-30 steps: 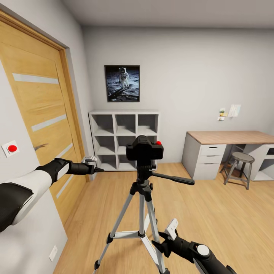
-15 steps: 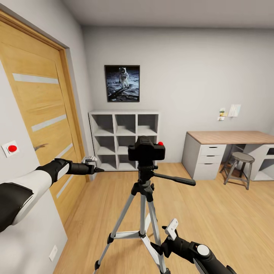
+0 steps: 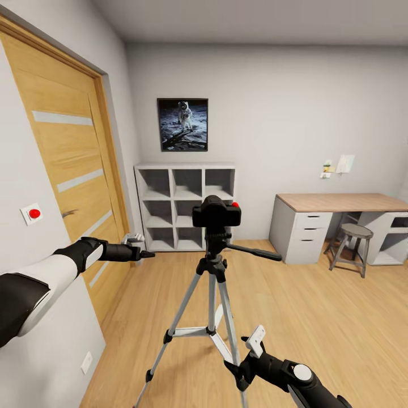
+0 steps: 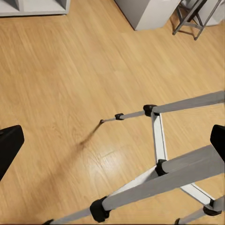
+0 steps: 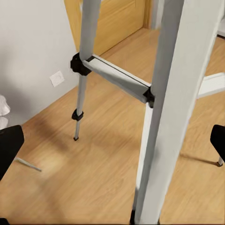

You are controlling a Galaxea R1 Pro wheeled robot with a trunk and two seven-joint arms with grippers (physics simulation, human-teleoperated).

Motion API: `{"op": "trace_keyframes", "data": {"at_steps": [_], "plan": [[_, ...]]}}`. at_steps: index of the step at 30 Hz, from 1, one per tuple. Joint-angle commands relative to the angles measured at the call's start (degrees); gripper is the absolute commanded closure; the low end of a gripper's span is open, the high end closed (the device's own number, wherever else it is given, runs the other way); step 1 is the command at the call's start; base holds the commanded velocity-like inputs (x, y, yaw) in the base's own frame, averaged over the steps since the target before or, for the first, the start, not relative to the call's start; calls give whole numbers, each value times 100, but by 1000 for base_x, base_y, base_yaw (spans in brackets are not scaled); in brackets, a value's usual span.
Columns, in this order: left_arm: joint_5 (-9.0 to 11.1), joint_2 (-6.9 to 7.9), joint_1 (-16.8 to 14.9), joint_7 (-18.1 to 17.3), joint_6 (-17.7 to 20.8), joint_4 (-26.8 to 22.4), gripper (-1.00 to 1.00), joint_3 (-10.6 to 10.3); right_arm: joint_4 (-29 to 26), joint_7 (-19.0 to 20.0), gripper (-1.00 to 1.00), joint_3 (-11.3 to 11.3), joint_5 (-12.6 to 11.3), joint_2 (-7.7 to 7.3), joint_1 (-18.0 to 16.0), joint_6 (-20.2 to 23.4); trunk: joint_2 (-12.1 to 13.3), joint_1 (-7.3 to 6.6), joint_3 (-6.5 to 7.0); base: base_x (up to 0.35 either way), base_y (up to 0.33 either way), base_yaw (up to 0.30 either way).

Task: Attach the digital camera to the camera tripod in the bedroom.

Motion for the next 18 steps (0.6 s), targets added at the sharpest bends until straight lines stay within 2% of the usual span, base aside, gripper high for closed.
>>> {"op": "trace_keyframes", "data": {"at_steps": [1, 18], "plan": [[60, 3, 0, -9, 46, -7, -100, -46, 5, 2, -100, 19, -30, -6, -4, -16, -4, 0, -3, -163, 0, 0], [60, -4, 1, -5, 46, -7, -100, -46, 5, -13, -100, 2, -38, -8, -4, -9, -4, 0, -3, -24, 0, 0]]}}
